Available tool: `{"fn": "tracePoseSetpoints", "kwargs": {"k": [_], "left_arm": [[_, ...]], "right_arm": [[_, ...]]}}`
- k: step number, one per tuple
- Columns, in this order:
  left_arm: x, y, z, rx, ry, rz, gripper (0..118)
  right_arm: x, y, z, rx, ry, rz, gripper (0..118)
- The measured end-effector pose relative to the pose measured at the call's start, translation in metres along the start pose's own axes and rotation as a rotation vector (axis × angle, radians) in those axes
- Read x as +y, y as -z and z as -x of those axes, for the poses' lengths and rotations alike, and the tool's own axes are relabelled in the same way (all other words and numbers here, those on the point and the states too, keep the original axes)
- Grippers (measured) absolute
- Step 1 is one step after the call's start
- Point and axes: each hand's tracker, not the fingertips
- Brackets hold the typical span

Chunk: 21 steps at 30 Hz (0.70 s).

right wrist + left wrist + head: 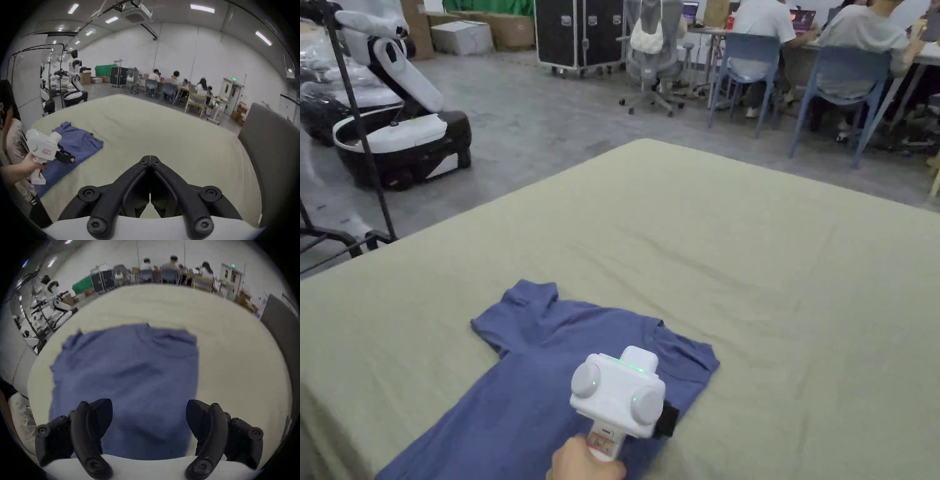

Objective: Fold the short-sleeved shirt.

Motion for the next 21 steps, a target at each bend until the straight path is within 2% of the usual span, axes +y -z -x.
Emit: {"fn": "tracePoseSetpoints", "kwargs": {"k": [1,3,4,5,6,7,8,10,12,13,14,15,16,18,20,21], "left_arm": [[-0.003,0.012,-0.005,0.037,0.03,0.037,101],[-0.016,0.003,0.004,0.006,-0.068,-0.086,101],[-0.019,0.0,0.006,-0.004,-0.106,-0.097,96],[-0.025,-0.002,0.009,-0.042,-0.125,-0.1,85],[-0.028,-0.005,0.012,-0.051,-0.137,-0.119,64],[-0.03,-0.011,0.02,-0.045,-0.144,-0.133,31],[-0.029,-0.014,0.027,-0.033,-0.149,-0.133,4],[-0.026,-0.013,0.048,0.047,-0.264,-0.135,4],[-0.024,0.001,0.08,-0.062,-0.499,-0.094,4],[-0.027,0.005,0.094,-0.164,-0.639,-0.098,4],[-0.033,0.006,0.102,-0.238,-0.782,-0.116,3],[-0.033,0.006,0.105,-0.251,-0.831,-0.119,3],[-0.032,0.0,0.1,-0.233,-0.802,-0.132,3],[-0.021,-0.021,0.074,-0.193,-0.595,-0.176,3],[-0.007,-0.049,0.038,-0.218,-0.468,-0.226,3],[0.002,-0.063,0.02,-0.192,-0.419,-0.246,3]], "right_arm": [[-0.007,0.007,-0.002,0.006,0.004,0.025,2],[-0.022,0.018,-0.006,0.001,0.001,0.045,2],[-0.029,0.022,-0.006,-0.003,0.004,0.054,2],[-0.036,0.027,-0.005,0.001,0.01,0.068,2],[-0.044,0.03,-0.005,0.013,0.025,0.086,2],[-0.05,0.033,-0.005,0.034,0.036,0.104,2],[-0.055,0.034,-0.004,0.049,0.041,0.115,2],[-0.065,0.033,-0.003,0.058,0.048,0.127,2],[-0.073,0.029,-0.01,0.111,0.156,0.171,2],[-0.081,0.024,-0.017,0.149,0.203,0.166,2],[-0.087,0.019,-0.02,0.153,0.228,0.162,2],[-0.091,0.012,-0.024,0.132,0.211,0.161,2],[-0.094,0.006,-0.026,0.12,0.198,0.162,2],[-0.101,-0.012,-0.042,0.078,0.171,0.155,2],[-0.101,-0.03,-0.061,0.049,0.194,0.134,2],[-0.1,-0.042,-0.068,0.016,0.233,0.127,2]]}}
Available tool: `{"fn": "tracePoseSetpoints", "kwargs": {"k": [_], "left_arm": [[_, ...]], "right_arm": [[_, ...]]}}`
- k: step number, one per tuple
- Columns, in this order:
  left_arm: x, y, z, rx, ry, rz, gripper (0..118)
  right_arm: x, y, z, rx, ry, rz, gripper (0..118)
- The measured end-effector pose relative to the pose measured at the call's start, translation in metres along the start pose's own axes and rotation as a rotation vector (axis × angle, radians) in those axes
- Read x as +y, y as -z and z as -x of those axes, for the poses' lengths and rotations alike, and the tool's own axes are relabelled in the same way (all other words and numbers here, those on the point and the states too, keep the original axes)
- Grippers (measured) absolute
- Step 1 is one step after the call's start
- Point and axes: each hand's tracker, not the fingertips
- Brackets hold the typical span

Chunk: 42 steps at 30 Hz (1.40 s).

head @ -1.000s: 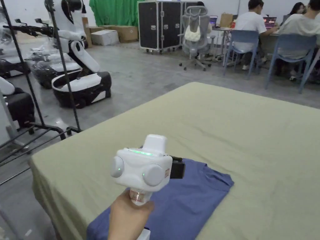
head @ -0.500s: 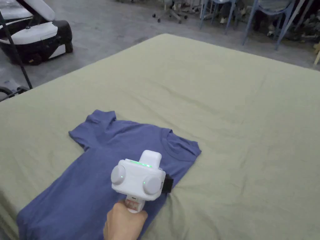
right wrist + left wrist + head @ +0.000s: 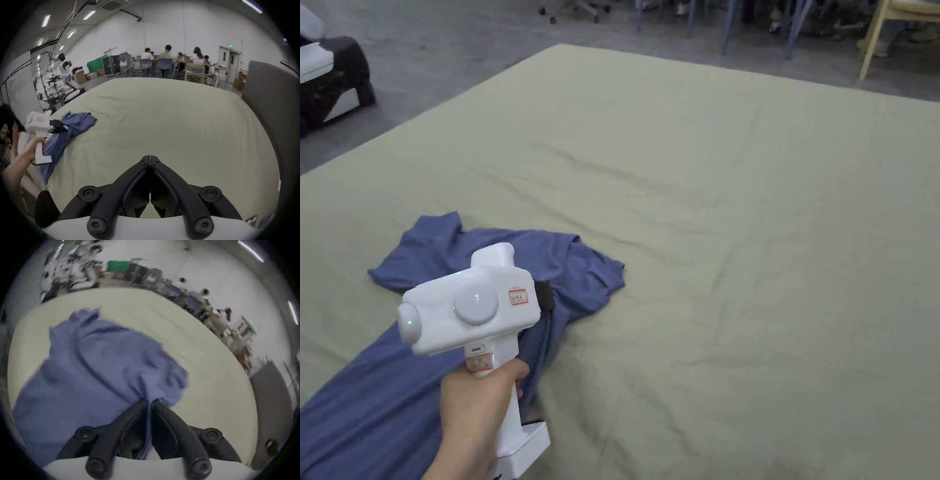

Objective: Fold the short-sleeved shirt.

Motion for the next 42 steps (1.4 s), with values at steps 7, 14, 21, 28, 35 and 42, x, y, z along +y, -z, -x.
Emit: {"fn": "tracePoseSetpoints", "kwargs": {"k": [7,14,21,28,35,42], "left_arm": [[-0.045,-0.064,-0.217,-0.413,0.47,0.058,3],[-0.228,-0.119,-0.382,-0.836,1.065,0.319,3],[-0.345,-0.129,-0.375,-0.776,1.396,0.526,3],[-0.308,-0.099,-0.37,-0.797,0.969,0.693,67],[-0.197,-0.172,-0.261,-0.753,0.652,0.303,64],[-0.088,-0.232,-0.143,-0.251,0.661,-0.082,0]], "right_arm": [[-0.026,-0.084,-0.063,-0.113,0.145,-0.087,2],[-0.073,-0.175,-0.117,-0.306,0.267,-0.135,2],[-0.101,-0.187,-0.145,-0.354,0.337,-0.122,2],[-0.092,-0.16,-0.133,-0.272,0.326,-0.089,2],[-0.075,-0.16,-0.116,-0.227,0.256,-0.098,2],[-0.062,-0.165,-0.093,-0.141,0.195,-0.091,2]]}}
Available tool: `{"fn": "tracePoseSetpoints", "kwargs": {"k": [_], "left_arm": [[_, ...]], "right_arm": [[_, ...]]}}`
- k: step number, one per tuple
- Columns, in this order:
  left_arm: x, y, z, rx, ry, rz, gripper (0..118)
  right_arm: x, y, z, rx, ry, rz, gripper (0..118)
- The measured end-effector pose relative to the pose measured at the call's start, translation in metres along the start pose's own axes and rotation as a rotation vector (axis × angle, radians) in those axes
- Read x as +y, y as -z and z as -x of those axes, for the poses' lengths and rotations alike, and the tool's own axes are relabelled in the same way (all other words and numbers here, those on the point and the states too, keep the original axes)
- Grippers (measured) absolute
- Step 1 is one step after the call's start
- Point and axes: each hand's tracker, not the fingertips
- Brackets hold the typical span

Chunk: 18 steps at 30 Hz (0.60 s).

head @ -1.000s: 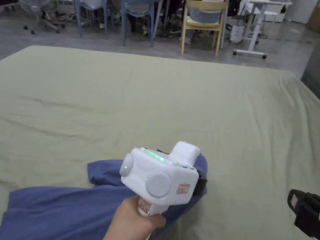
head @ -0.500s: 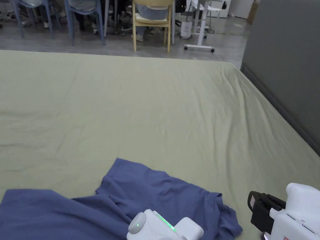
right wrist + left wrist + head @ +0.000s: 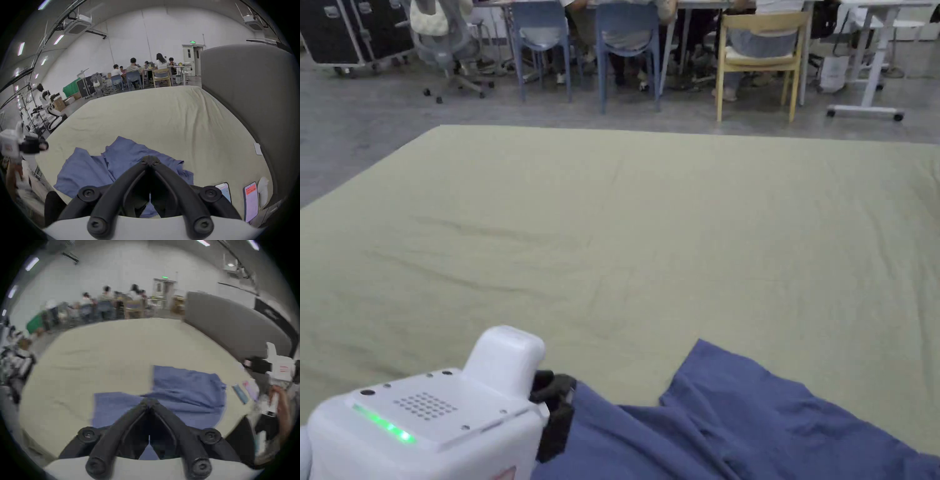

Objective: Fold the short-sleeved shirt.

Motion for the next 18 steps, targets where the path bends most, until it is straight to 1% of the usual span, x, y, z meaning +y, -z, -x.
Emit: {"fn": "tracePoseSetpoints", "kwargs": {"k": [2,4,5,7,8,9,11,13,15,16,17,18], "left_arm": [[0.005,0.02,0.026,0.072,-0.027,0.033,0],[0.005,0.065,0.047,0.067,-0.105,0.119,0],[0.005,0.089,0.057,0.064,-0.153,0.197,5],[0.0,0.145,0.076,0.047,-0.193,0.343,55],[-0.006,0.175,0.084,0.039,-0.219,0.422,65],[-0.012,0.197,0.09,0.03,-0.246,0.491,65],[-0.022,0.229,0.096,0.019,-0.275,0.508,66],[-0.028,0.253,0.1,0.026,-0.255,0.528,66],[-0.038,0.272,0.102,0.072,-0.211,0.544,66],[-0.041,0.277,0.104,0.065,-0.21,0.539,66],[-0.044,0.274,0.106,0.036,-0.254,0.525,58],[-0.045,0.263,0.105,0.047,-0.278,0.469,44]], "right_arm": [[0.003,0.001,0.008,0.012,-0.013,0.003,2],[0.005,0.006,0.015,0.015,-0.02,0.006,2],[0.006,0.009,0.017,0.015,-0.025,0.011,2],[0.008,0.018,0.02,0.016,-0.038,0.031,2],[0.009,0.023,0.023,0.009,-0.054,0.042,2],[0.01,0.028,0.025,0.003,-0.067,0.052,2],[0.009,0.039,0.023,-0.006,-0.097,0.072,2],[0.009,0.052,0.026,-0.015,-0.117,0.098,2],[0.006,0.065,0.026,-0.022,-0.125,0.123,2],[0.004,0.071,0.027,-0.022,-0.123,0.134,2],[0.002,0.076,0.028,-0.021,-0.122,0.144,2],[-0.001,0.08,0.028,-0.018,-0.12,0.154,2]]}}
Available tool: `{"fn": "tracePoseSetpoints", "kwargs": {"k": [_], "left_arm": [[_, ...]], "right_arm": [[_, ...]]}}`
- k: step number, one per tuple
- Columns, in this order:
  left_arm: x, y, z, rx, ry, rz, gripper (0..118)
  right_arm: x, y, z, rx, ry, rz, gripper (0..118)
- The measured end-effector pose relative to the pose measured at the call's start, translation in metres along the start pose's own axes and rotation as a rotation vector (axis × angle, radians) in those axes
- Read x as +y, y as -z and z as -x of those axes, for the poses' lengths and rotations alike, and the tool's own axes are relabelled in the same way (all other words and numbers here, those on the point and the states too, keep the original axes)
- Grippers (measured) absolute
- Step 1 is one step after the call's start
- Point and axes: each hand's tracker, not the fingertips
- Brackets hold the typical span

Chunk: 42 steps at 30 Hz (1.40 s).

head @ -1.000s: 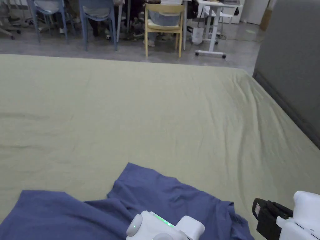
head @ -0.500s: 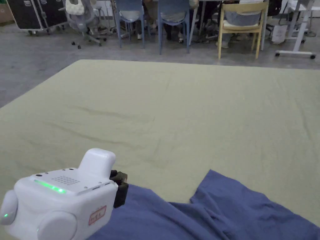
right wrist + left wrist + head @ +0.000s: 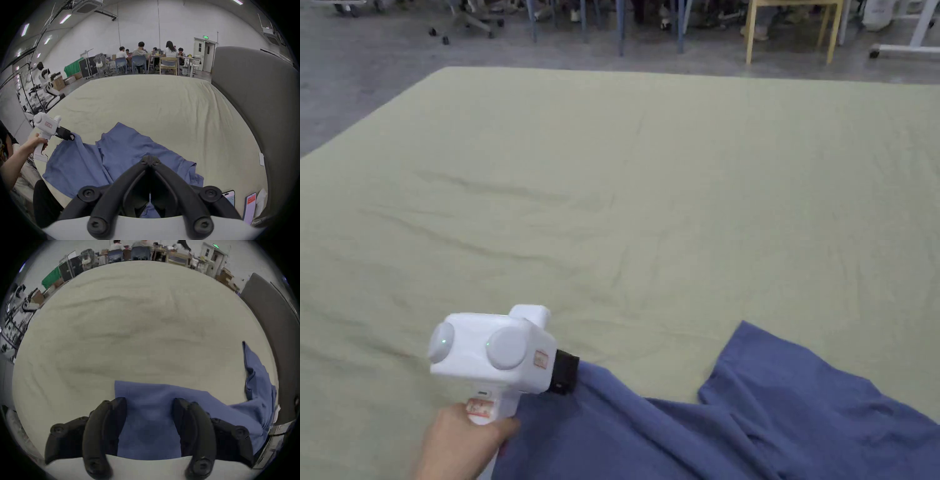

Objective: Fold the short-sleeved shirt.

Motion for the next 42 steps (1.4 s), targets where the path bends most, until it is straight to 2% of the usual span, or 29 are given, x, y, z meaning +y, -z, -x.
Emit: {"fn": "tracePoseSetpoints", "kwargs": {"k": [1,2,3,4,5,6,8,9,10,11,13,14,17,18,20,21,22,23,24,25,26,27,30,32,35,38,42], "left_arm": [[-0.008,-0.005,0.0,-0.016,0.019,-0.025,35],[-0.013,-0.009,0.0,-0.056,0.029,-0.031,35],[-0.018,-0.011,0.001,-0.107,-0.03,-0.026,1],[-0.02,-0.016,0.003,-0.127,-0.102,-0.011,1],[-0.02,-0.022,0.003,-0.273,-0.143,0.054,1],[-0.024,-0.033,-0.001,-0.343,-0.15,0.005,1],[-0.03,-0.065,-0.011,-0.349,-0.147,-0.089,1],[-0.032,-0.084,-0.015,-0.366,-0.184,-0.134,1],[-0.035,-0.098,-0.015,-0.402,-0.209,-0.165,1],[-0.038,-0.111,-0.017,-0.439,-0.217,-0.203,1],[-0.041,-0.135,-0.02,-0.448,-0.198,-0.261,1],[-0.042,-0.144,-0.023,-0.419,-0.18,-0.283,1],[-0.041,-0.157,-0.027,-0.376,-0.173,-0.312,1],[-0.04,-0.157,-0.028,-0.384,-0.174,-0.312,1],[-0.038,-0.153,-0.03,-0.396,-0.187,-0.3,1],[-0.036,-0.148,-0.029,-0.396,-0.188,-0.295,1],[-0.035,-0.146,-0.031,-0.389,-0.188,-0.288,1],[-0.035,-0.144,-0.033,-0.38,-0.178,-0.278,1],[-0.036,-0.143,-0.035,-0.371,-0.171,-0.276,1],[-0.034,-0.141,-0.034,-0.363,-0.166,-0.275,1],[-0.033,-0.142,-0.036,-0.362,-0.16,-0.269,1],[-0.032,-0.143,-0.038,-0.362,-0.153,-0.264,1],[-0.027,-0.156,-0.036,-0.404,-0.157,-0.285,1],[-0.021,-0.171,-0.032,-0.482,-0.205,-0.335,1],[-0.01,-0.204,-0.026,-0.551,-0.223,-0.424,1],[0.009,-0.251,-0.028,-0.523,-0.171,-0.533,1],[0.049,-0.322,-0.03,-0.485,-0.074,-0.689,1]], "right_arm": [[-0.002,0.004,0.001,0.005,0.002,0.005,2],[-0.004,0.01,0.002,0.009,0.006,0.012,2],[-0.005,0.015,0.003,0.015,0.01,0.023,2],[-0.003,0.018,0.006,0.024,0.008,0.042,2],[-0.001,0.022,0.007,0.033,0.005,0.052,2],[0.003,0.025,0.005,0.06,0.001,0.059,2],[0.019,0.03,0.002,0.082,0.013,0.057,3],[0.032,0.039,0.001,0.086,0.007,0.077,28],[0.044,0.048,-0.001,0.077,-0.006,0.119,80],[0.055,0.066,-0.002,0.078,-0.023,0.157,118],[0.069,0.106,-0.002,0.128,-0.06,0.271,118],[0.081,0.13,0.002,0.086,-0.103,0.268,118],[0.084,0.213,0.018,0.026,-0.209,0.439,118],[0.079,0.236,0.021,0.018,-0.214,0.489,110],[0.066,0.262,0.022,0.045,-0.156,0.594,77],[0.061,0.268,0.022,0.062,-0.137,0.627,70],[0.059,0.264,0.023,0.089,-0.115,0.605,40],[0.063,0.247,0.029,0.018,-0.177,0.503,4],[0.064,0.228,0.039,0.038,-0.243,0.442,4],[0.063,0.221,0.044,0.046,-0.246,0.419,4],[0.065,0.212,0.047,-0.021,-0.274,0.376,4],[0.067,0.207,0.047,0.0,-0.283,0.356,4],[0.079,0.184,0.032,0.07,-0.14,0.267,4],[0.093,0.148,0.021,0.073,-0.069,0.157,4],[0.122,0.083,0.0,0.07,-0.019,-0.012,4],[0.155,0.016,-0.021,0.078,0.049,-0.176,4],[0.212,-0.06,-0.041,0.049,0.038,-0.36,4]]}}
